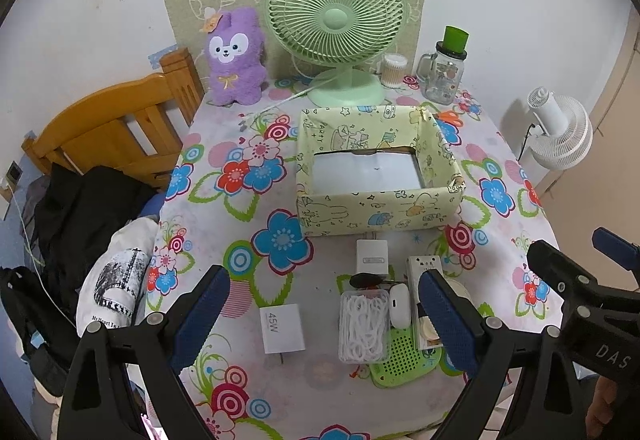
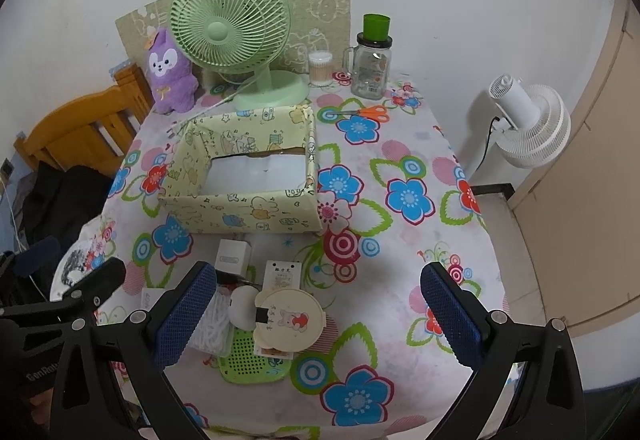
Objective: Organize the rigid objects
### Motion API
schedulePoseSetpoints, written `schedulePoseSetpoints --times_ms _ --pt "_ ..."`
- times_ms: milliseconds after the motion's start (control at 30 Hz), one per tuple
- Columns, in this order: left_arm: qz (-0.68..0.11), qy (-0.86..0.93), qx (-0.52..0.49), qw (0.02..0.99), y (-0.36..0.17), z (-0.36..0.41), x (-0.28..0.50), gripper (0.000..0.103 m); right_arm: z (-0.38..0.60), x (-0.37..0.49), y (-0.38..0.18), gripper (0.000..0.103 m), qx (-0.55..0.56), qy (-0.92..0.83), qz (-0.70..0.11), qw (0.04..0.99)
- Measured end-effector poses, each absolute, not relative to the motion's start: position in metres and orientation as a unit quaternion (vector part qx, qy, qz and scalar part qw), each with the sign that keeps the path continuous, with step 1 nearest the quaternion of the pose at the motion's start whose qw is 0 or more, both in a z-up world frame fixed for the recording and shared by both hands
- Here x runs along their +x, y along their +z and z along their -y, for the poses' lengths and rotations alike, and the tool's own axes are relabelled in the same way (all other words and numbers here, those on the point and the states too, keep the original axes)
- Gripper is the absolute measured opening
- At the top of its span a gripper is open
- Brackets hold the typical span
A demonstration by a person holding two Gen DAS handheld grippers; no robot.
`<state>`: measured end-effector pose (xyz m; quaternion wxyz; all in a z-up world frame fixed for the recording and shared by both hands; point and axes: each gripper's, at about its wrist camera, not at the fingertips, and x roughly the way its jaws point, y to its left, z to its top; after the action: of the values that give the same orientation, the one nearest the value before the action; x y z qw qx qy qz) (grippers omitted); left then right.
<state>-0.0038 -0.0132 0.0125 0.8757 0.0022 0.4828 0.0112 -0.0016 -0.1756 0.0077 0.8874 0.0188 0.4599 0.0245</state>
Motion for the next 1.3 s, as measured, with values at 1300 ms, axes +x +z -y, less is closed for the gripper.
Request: schedulePoseSetpoints --times_ms 1300 --pt "-0.548 0.019 -0.009 0.836 -0.058 -0.007 0.022 0.096 0.159 0.029 -0.051 0.103 0.001 0.027 -0.495 0.868"
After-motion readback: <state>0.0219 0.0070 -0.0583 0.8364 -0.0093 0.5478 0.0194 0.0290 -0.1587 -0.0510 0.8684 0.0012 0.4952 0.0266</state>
